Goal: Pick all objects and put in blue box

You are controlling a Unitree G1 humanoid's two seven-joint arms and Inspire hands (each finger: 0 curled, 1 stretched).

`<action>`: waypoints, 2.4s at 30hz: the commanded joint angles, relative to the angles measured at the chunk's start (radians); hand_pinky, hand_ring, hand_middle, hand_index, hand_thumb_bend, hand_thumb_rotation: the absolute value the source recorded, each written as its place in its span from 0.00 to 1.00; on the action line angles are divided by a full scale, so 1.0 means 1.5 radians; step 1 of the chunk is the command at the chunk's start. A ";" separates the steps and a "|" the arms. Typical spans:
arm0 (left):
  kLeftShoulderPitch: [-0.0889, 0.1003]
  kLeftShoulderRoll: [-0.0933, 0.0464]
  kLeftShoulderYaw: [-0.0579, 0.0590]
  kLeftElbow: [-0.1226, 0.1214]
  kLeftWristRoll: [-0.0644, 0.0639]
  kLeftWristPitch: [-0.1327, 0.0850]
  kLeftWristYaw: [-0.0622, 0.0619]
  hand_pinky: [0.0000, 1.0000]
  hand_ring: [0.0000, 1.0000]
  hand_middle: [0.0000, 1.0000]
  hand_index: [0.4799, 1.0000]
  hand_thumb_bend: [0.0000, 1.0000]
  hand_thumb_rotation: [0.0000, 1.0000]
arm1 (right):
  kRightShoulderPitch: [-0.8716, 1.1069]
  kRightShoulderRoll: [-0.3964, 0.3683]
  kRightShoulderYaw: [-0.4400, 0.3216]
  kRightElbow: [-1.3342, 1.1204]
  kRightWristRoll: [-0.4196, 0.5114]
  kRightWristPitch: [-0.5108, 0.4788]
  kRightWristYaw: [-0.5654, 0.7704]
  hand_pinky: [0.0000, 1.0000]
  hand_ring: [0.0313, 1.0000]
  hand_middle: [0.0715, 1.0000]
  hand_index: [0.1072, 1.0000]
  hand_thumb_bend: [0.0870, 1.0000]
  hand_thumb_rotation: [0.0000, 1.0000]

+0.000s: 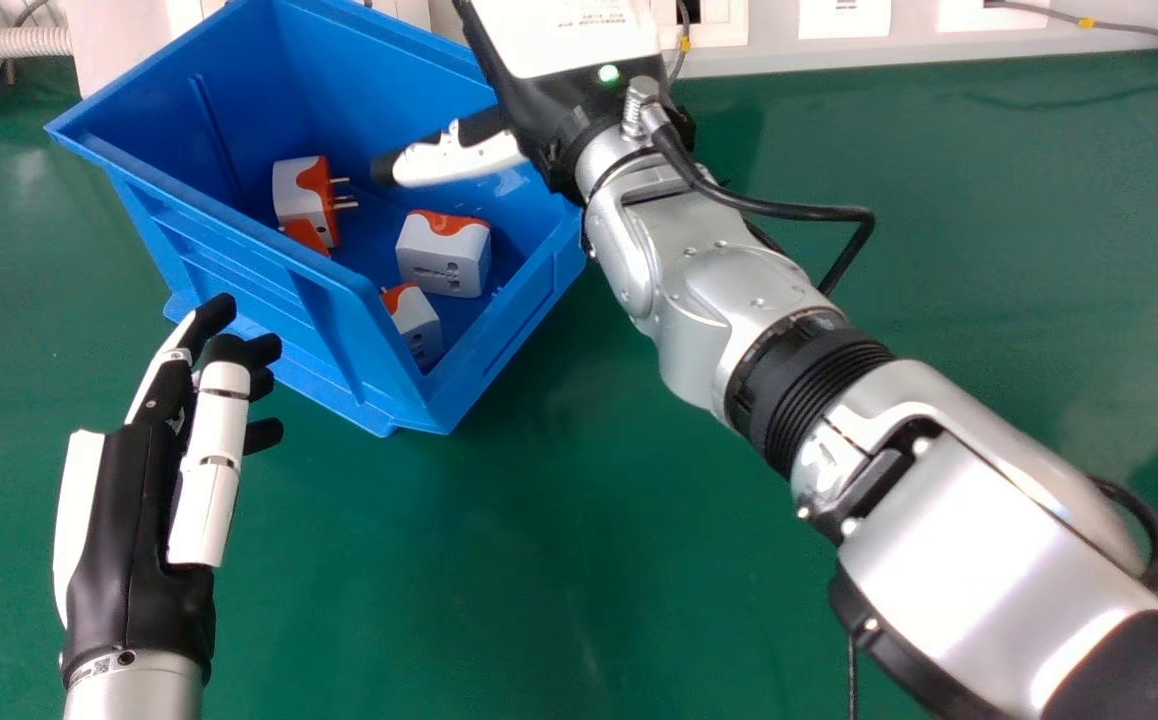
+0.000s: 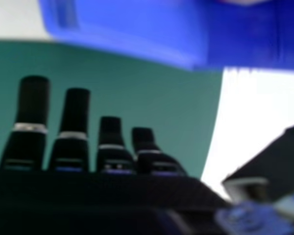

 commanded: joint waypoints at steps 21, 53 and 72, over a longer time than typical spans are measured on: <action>-0.040 0.032 0.044 0.073 -0.023 -0.057 -0.016 0.77 0.85 0.83 0.80 0.28 0.93 | 0.689 -0.144 -0.272 -0.992 0.189 0.093 0.211 0.81 0.91 0.96 0.94 0.51 0.68; -0.064 0.081 0.102 0.185 -0.057 -0.140 -0.051 0.77 0.84 0.83 0.78 0.27 0.91 | 1.101 -0.158 -0.447 -1.090 0.558 -0.073 0.387 1.00 1.00 1.00 1.00 0.24 1.00; -0.065 0.108 0.112 0.248 -0.069 -0.202 -0.078 0.78 0.83 0.82 0.75 0.26 0.89 | 1.059 -0.146 -0.465 -0.995 0.543 -0.139 0.381 0.99 1.00 1.00 1.00 0.28 1.00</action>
